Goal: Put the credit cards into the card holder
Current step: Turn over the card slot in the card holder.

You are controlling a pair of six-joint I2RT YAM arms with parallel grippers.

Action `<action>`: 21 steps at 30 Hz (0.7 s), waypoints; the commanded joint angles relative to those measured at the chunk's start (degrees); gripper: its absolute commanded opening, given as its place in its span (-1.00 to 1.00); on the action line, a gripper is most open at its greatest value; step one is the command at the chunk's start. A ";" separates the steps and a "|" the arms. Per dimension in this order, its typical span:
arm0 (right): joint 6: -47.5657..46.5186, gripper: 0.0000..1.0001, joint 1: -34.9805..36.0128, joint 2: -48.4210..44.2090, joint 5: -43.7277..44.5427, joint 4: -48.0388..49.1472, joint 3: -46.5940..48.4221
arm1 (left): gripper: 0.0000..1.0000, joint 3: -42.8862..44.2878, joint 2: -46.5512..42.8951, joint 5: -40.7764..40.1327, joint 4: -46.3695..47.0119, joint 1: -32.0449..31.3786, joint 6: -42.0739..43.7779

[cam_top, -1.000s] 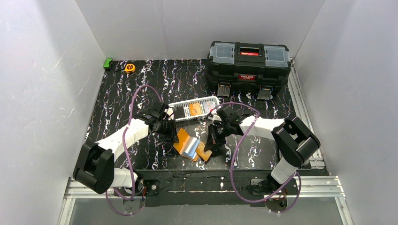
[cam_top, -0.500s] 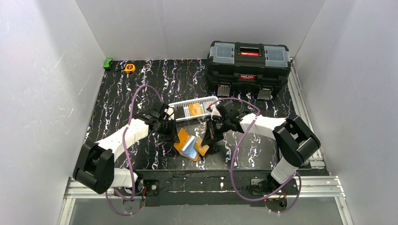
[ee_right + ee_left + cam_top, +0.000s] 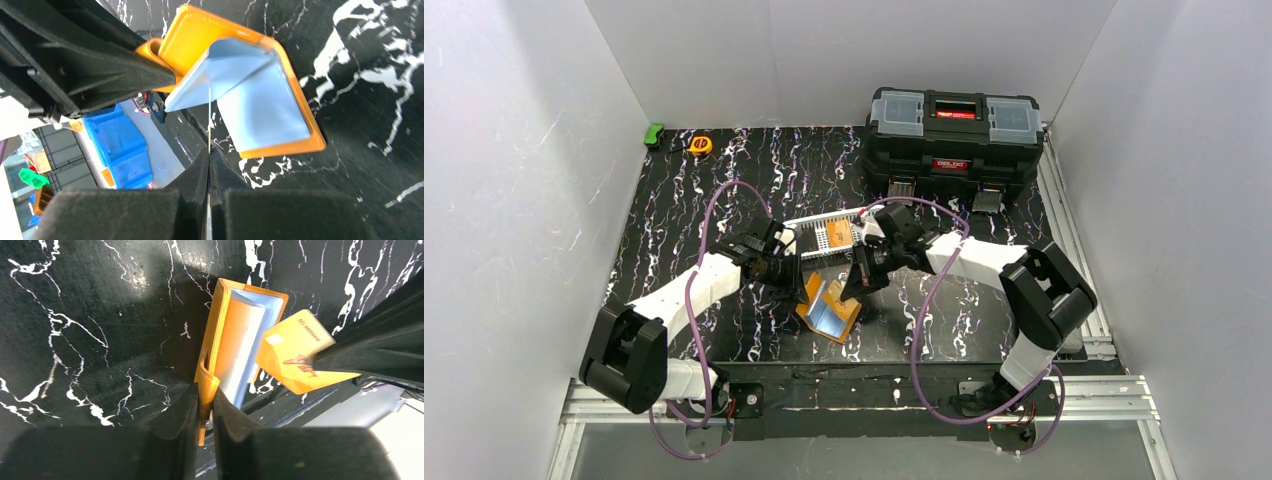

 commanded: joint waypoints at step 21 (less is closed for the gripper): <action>-0.06 -0.97 2.43 5.52 -3.25 1.19 8.30 | -0.10 -1.96 -1.76 6.86 3.27 0.11 -0.37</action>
